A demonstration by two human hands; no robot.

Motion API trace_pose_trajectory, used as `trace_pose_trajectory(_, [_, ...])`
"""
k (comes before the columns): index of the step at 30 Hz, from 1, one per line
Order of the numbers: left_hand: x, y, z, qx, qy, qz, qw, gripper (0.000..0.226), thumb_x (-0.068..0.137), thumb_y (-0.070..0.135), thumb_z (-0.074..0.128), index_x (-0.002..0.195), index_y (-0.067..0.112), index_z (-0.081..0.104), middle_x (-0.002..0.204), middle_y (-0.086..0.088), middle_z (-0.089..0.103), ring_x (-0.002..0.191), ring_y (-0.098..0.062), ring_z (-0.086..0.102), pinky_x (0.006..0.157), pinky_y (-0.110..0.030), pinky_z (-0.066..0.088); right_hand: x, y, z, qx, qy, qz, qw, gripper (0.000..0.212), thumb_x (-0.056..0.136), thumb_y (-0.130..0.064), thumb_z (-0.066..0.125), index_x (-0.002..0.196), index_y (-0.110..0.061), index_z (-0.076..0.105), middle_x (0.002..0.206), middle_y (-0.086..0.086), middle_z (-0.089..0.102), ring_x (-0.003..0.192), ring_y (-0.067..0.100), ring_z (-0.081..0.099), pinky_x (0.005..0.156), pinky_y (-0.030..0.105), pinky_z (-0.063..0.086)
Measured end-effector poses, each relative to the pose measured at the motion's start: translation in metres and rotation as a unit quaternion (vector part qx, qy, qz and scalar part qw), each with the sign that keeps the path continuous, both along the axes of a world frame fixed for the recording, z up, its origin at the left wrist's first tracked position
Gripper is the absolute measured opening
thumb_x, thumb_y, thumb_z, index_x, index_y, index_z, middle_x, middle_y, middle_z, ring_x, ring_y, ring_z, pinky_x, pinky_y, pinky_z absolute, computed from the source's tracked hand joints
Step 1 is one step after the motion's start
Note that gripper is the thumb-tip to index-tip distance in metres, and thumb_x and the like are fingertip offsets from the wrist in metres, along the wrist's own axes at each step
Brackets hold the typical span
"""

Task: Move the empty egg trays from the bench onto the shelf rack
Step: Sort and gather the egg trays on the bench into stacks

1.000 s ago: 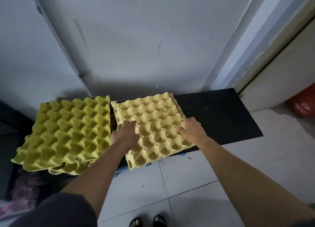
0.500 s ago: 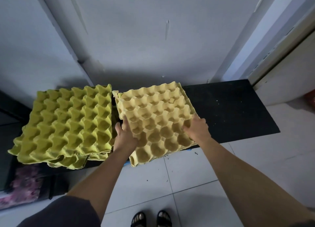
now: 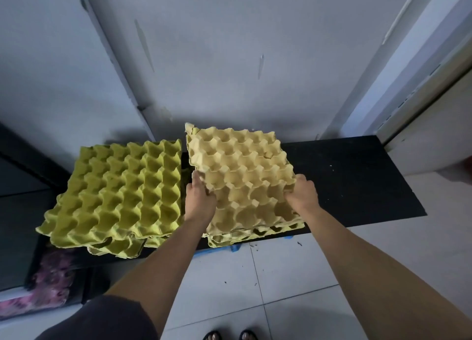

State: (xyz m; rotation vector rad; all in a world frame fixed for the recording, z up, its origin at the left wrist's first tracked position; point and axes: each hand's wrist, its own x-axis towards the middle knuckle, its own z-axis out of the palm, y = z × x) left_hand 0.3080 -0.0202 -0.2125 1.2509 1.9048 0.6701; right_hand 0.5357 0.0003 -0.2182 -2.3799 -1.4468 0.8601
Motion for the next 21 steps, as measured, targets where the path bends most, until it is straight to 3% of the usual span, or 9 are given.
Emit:
trace_pose_trajectory(2, [-0.003,0.002,0.010,0.017,-0.022,0.001,1.000,0.075,0.084,0.004,0.053,0.147,0.018,0.016,0.122,-0.014,0.050,0.103,-0.031,0.053,0.083,-0.038,0.047,-0.001,-0.003,0.007,0.029,-0.001,-0.008,1.000,0.046,0.085,-0.014,0.063,0.127,-0.010,0.043,0.117,0.017,0.050,0.102,0.030,0.053,0.076,0.034,0.046])
trace_pose_trajectory(5, [-0.010,0.001,0.025,0.031,-0.038,0.004,0.999,0.076,0.083,0.007,0.056,0.147,0.021,0.018,0.125,-0.012,0.052,0.110,-0.031,0.053,0.092,-0.043,0.046,-0.004,-0.011,0.023,0.061,-0.003,-0.014,0.998,0.057,0.085,-0.015,0.066,0.135,-0.009,0.040,0.122,0.018,0.048,0.108,0.031,0.052,0.075,0.030,0.037])
trace_pose_trajectory(10, [-0.019,-0.004,0.081,0.058,-0.064,0.005,0.996,0.073,0.084,0.003,0.055,0.146,0.020,0.021,0.127,-0.007,0.050,0.112,-0.026,0.050,0.088,-0.032,0.040,-0.013,-0.018,0.070,0.066,-0.006,-0.035,0.997,0.068,0.084,-0.023,0.063,0.144,-0.014,0.032,0.133,0.019,0.038,0.115,0.038,0.046,0.087,0.038,0.042])
trace_pose_trajectory(14, [-0.032,-0.007,0.145,0.107,-0.073,0.000,0.992,0.065,0.083,0.001,0.054,0.142,0.017,0.030,0.112,-0.003,0.052,0.104,-0.023,0.051,0.082,-0.028,0.039,-0.023,-0.021,0.127,0.072,0.027,-0.059,0.995,0.068,0.085,-0.030,0.060,0.145,-0.019,0.030,0.139,0.017,0.031,0.120,0.040,0.042,0.093,0.041,0.042])
trace_pose_trajectory(18, [-0.050,-0.010,0.205,0.153,-0.093,0.001,0.984,0.062,0.084,0.003,0.055,0.140,0.021,0.034,0.110,-0.001,0.053,0.104,-0.023,0.051,0.085,-0.029,0.037,-0.030,-0.023,0.182,0.096,0.049,-0.052,0.993,0.056,0.084,-0.046,0.056,0.131,-0.022,0.040,0.129,0.015,0.040,0.113,0.039,0.047,0.092,0.044,0.045])
trace_pose_trajectory(21, [-0.063,-0.017,0.243,0.187,-0.106,0.005,0.977,0.057,0.085,0.001,0.057,0.136,0.017,0.039,0.092,0.005,0.055,0.098,-0.024,0.054,0.081,-0.028,0.039,-0.036,-0.021,0.216,0.124,0.113,-0.047,0.985,0.060,0.088,-0.050,0.051,0.137,-0.019,0.036,0.131,0.013,0.048,0.116,0.034,0.050,0.094,0.043,0.044])
